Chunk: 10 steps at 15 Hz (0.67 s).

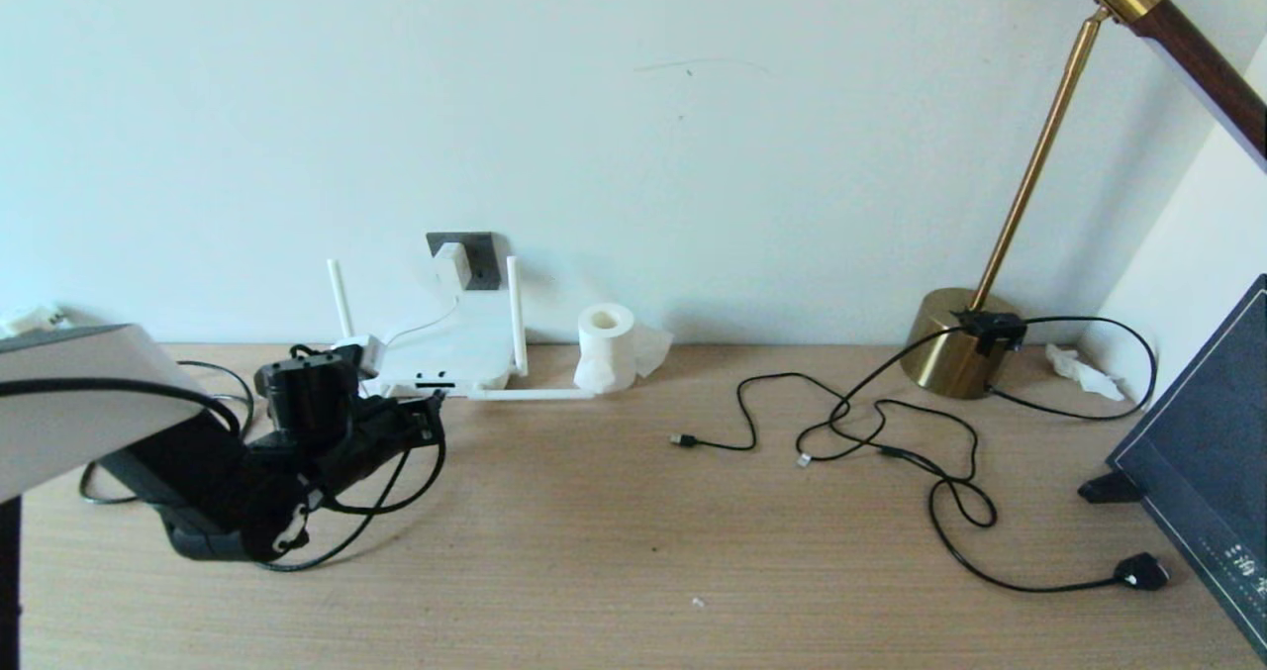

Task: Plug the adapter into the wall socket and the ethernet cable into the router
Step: Plug cable into router interface

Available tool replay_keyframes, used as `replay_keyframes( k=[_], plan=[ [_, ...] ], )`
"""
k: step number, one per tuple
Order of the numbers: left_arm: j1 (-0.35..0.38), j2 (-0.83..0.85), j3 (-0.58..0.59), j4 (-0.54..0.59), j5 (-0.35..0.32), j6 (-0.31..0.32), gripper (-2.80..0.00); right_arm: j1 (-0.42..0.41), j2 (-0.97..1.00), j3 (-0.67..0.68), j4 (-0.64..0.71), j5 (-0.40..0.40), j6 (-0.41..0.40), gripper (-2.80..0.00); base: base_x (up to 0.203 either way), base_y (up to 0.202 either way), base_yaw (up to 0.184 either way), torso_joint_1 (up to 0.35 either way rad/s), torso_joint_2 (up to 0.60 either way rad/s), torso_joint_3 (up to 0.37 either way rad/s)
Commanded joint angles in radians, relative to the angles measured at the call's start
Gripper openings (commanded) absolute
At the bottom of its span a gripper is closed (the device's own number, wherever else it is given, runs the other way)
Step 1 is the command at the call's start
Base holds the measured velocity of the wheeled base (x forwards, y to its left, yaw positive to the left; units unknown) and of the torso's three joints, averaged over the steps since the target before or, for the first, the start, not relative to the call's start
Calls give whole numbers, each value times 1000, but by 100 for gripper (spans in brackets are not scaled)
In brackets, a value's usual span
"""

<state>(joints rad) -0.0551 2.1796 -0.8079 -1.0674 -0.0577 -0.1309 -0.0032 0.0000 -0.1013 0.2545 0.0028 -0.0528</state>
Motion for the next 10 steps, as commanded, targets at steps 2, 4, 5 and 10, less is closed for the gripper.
replay_keyframes(
  k=[2,4,5,10],
  plan=[
    [0,16,-9,-6,-1,-1,-280,0,2,0,2,0,-1,-280,0,0,0,0,0,0],
    [1,16,-14,-6,-1,-1,-280,0,2,0,2,0,-1,-280,0,0,0,0,0,0],
    [0,16,-16,-6,-1,-1,-280,0,2,0,2,0,-1,-280,0,0,0,0,0,0],
    [1,14,-17,-6,-1,5,-280,0,2,0,2,0,-1,-280,0,0,0,0,0,0]
  ],
)
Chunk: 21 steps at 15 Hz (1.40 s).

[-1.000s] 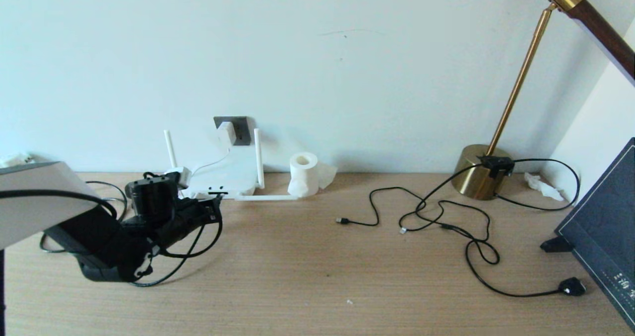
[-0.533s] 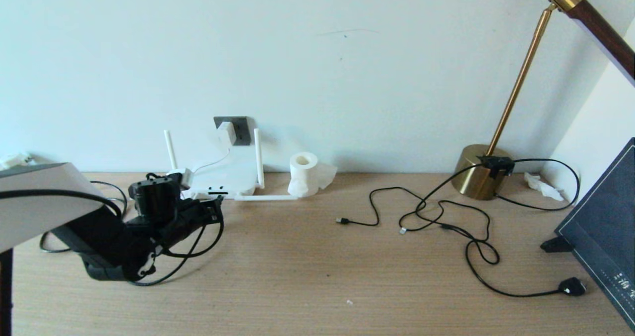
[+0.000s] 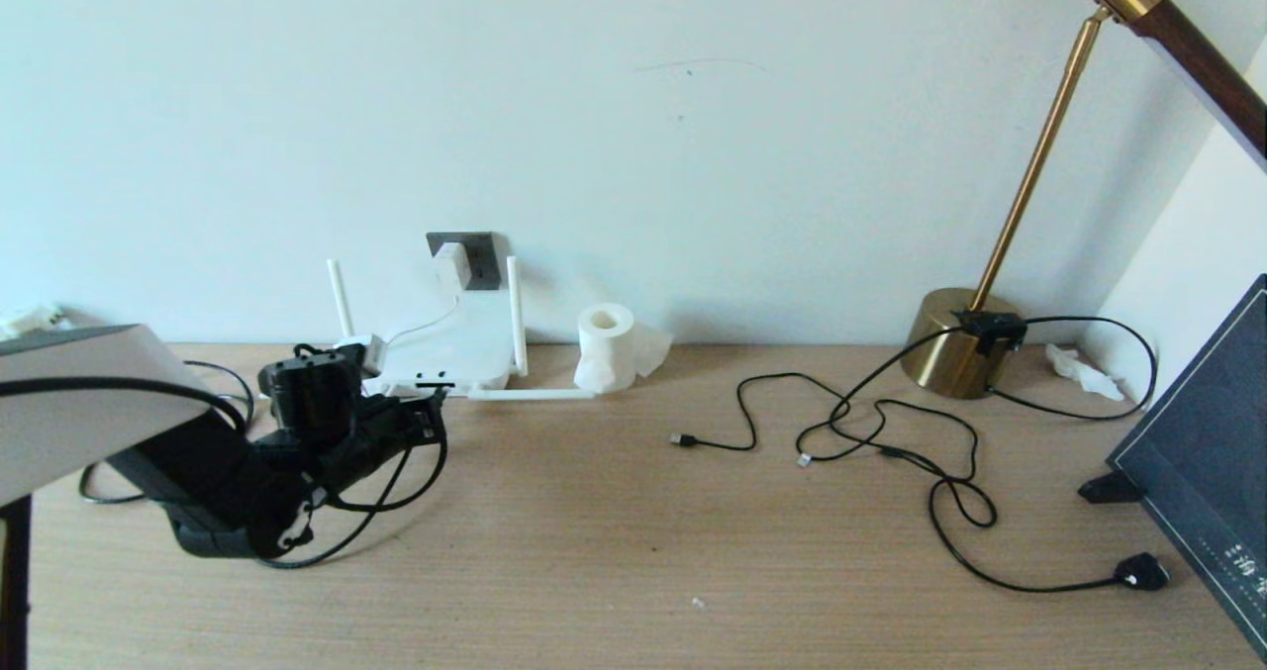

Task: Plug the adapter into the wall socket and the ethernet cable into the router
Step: Plug cable into router interface

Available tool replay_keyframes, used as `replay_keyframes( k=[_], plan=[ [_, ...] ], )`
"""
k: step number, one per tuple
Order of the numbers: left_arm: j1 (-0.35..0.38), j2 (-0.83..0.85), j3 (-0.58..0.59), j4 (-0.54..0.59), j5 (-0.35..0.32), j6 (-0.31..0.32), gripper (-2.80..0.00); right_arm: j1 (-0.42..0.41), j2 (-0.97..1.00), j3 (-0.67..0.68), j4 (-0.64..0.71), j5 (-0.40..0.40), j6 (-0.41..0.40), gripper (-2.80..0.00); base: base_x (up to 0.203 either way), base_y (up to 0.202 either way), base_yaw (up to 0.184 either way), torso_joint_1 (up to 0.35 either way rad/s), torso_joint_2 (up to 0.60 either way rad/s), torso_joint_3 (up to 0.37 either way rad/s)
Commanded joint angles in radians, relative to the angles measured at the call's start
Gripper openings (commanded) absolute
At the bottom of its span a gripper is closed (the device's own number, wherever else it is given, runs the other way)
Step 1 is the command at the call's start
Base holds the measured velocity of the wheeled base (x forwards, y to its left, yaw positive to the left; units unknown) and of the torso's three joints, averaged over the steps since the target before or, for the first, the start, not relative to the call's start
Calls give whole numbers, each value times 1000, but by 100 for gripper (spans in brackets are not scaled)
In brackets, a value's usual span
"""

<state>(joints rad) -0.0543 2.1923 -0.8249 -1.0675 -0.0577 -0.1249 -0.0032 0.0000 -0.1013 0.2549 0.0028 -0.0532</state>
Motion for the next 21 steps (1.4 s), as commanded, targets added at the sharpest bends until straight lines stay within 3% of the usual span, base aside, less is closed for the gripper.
replay_keyframes(
  k=[1,21],
  plan=[
    [1,1,-2,-6,-1,-1,-280,0,2,0,1,0,0,-280,0,0,0,0,0,0],
    [0,32,-56,0,4,8,-280,0,2,0,1,0,0,-280,0,0,0,0,0,0]
  ],
)
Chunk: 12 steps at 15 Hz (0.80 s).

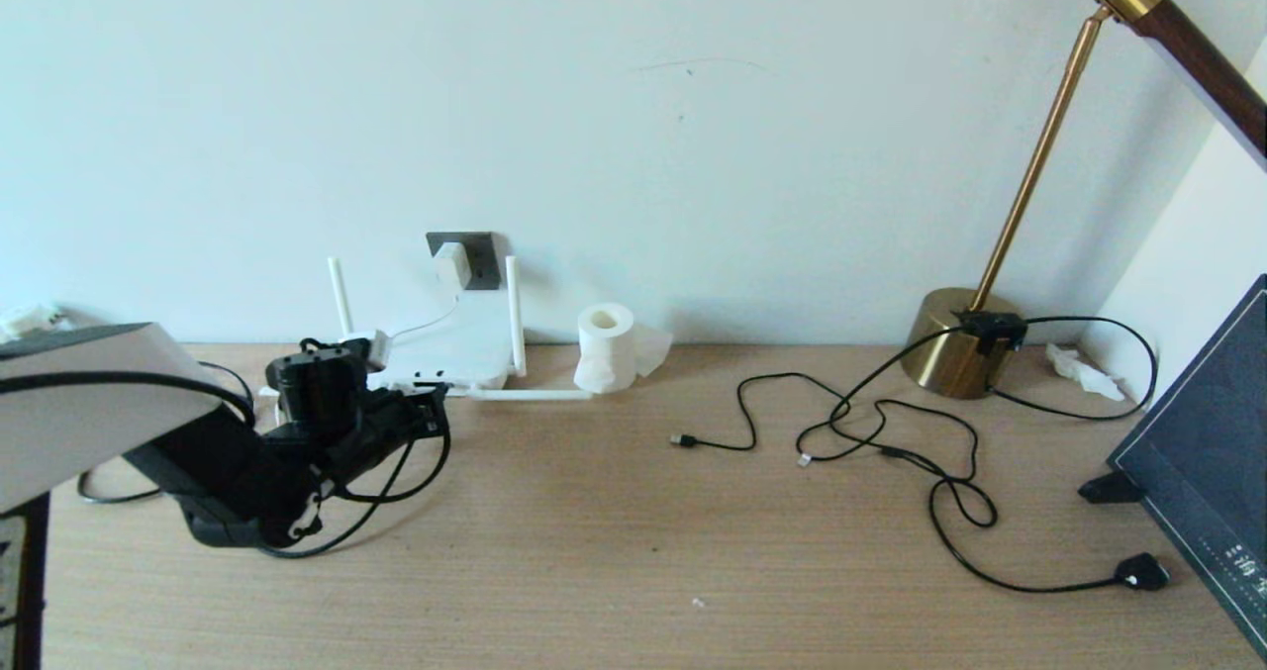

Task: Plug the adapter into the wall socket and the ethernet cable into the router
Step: Plug cable into router interface

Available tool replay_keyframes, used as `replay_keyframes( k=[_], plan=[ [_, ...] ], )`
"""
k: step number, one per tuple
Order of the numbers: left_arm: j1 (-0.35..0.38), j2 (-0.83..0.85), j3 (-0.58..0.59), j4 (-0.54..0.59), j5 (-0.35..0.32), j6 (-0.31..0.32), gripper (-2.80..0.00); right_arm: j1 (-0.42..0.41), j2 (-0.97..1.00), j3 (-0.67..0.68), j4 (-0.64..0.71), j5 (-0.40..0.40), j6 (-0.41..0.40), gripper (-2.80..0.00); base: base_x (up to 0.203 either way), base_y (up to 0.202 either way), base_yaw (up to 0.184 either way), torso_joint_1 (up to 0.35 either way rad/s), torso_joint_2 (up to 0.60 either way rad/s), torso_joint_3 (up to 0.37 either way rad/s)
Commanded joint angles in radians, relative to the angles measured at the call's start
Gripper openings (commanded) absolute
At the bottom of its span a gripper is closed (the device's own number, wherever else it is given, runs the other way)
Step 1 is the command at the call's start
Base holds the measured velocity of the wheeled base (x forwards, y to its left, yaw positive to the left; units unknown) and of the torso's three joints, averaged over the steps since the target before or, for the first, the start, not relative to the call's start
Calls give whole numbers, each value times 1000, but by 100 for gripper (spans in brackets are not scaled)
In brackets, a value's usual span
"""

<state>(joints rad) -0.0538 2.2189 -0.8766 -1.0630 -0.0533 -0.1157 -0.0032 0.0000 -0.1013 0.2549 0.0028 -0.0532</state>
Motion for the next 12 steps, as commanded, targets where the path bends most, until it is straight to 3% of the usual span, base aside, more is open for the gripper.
replay_keyframes(
  k=[1,12],
  plan=[
    [0,9,-4,-5,0,-1,-280,0,2,0,1,0,0,-280,0,0,0,0,0,0],
    [0,5,4,-8,0,7,-280,0,2,0,1,0,0,-280,0,0,0,0,0,0]
  ],
)
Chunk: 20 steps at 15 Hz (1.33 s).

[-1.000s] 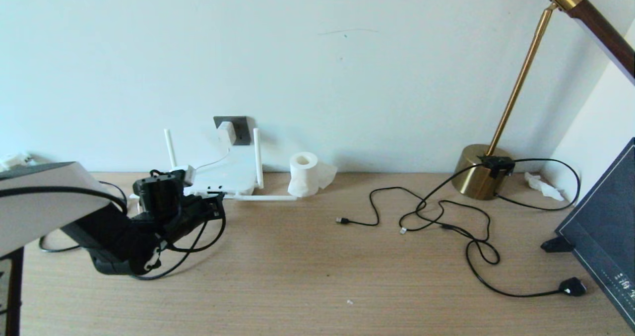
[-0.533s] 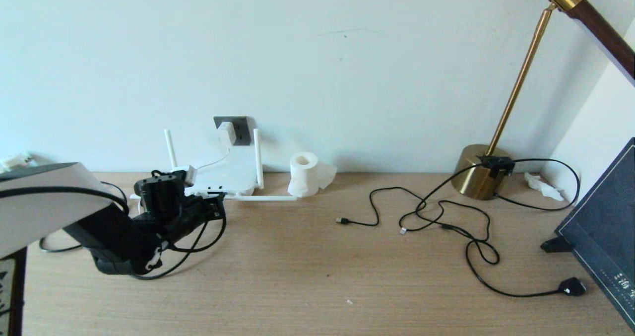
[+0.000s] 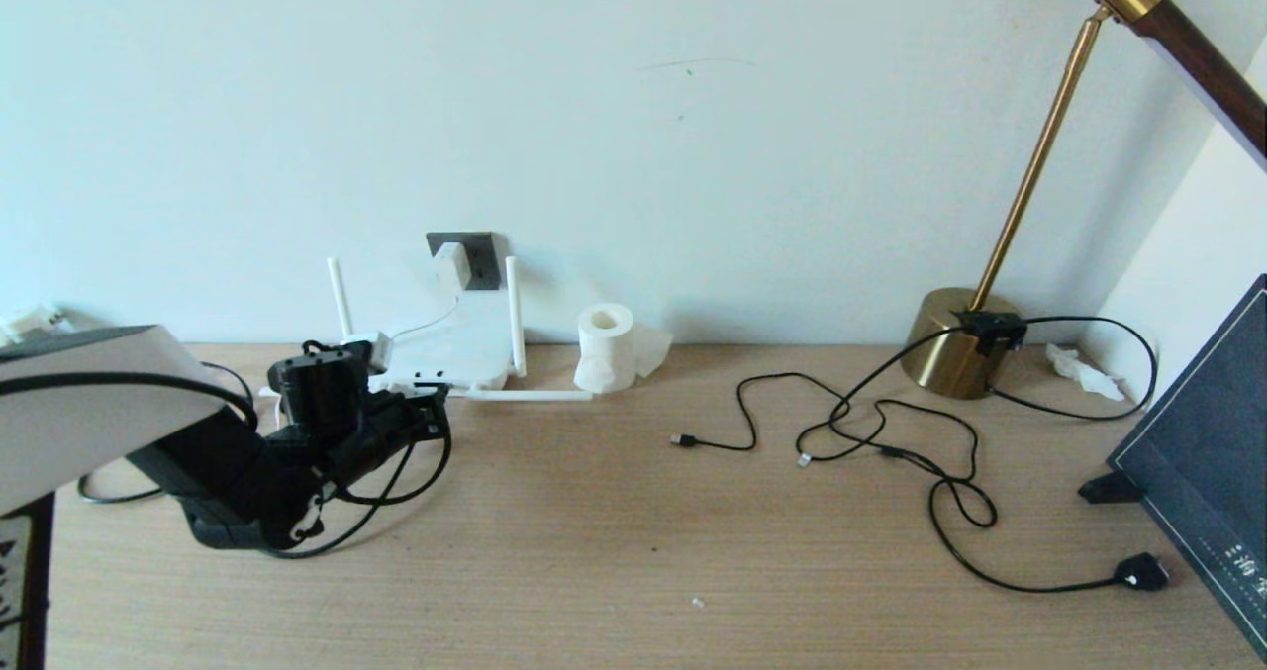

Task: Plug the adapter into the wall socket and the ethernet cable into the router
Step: Plug cable into router interface

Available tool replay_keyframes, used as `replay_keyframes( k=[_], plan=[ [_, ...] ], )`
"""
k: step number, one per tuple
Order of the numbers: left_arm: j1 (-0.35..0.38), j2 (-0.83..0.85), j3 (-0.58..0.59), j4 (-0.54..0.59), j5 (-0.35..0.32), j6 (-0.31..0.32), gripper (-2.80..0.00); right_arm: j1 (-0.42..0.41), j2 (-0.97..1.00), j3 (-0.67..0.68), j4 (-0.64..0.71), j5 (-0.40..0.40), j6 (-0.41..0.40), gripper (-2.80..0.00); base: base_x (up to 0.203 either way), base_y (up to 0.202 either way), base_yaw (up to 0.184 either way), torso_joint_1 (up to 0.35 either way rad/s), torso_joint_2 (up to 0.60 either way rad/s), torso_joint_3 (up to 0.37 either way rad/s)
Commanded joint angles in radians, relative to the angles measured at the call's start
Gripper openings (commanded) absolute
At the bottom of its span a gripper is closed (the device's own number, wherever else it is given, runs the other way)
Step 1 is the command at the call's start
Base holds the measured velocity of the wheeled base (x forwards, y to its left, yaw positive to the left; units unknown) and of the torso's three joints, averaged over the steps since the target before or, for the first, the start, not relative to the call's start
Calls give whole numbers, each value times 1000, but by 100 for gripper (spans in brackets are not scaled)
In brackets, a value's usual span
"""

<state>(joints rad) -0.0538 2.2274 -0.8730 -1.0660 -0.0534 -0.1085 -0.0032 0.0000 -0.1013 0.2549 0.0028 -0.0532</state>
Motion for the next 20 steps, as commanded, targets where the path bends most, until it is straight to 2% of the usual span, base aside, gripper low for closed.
replay_keyframes(
  k=[1,7,20],
  plan=[
    [0,-4,0,-5,0,0,-280,0,2,0,1,0,0,-280,0,0,0,0,0,0],
    [0,2,-15,-3,1,26,-280,0,2,0,1,0,0,-280,0,0,0,0,0,0],
    [3,14,-57,12,1,26,-280,0,2,0,1,0,0,-280,0,0,0,0,0,0]
  ],
)
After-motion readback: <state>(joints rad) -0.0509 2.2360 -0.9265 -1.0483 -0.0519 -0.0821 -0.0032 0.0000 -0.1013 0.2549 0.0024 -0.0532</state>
